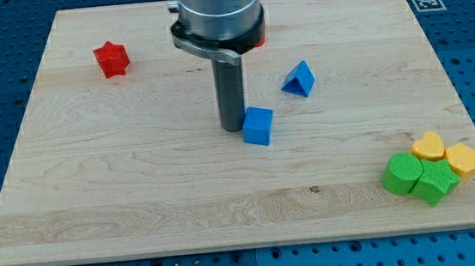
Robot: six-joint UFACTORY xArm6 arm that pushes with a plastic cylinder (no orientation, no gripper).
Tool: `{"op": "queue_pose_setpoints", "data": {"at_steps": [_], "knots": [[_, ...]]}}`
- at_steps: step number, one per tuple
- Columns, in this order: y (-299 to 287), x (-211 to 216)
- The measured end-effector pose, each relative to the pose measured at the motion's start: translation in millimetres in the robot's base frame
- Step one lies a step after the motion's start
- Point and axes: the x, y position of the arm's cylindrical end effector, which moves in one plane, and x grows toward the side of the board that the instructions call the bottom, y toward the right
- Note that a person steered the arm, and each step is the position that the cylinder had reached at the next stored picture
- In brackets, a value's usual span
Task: Move the blue cube into the yellow heart
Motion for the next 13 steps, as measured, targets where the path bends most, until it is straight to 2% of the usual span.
{"op": "queue_pose_setpoints", "data": {"at_steps": [1, 4, 6, 8, 10, 13], "knots": [[27, 2], [81, 45], [130, 45], [137, 45], [176, 38], [166, -113]]}}
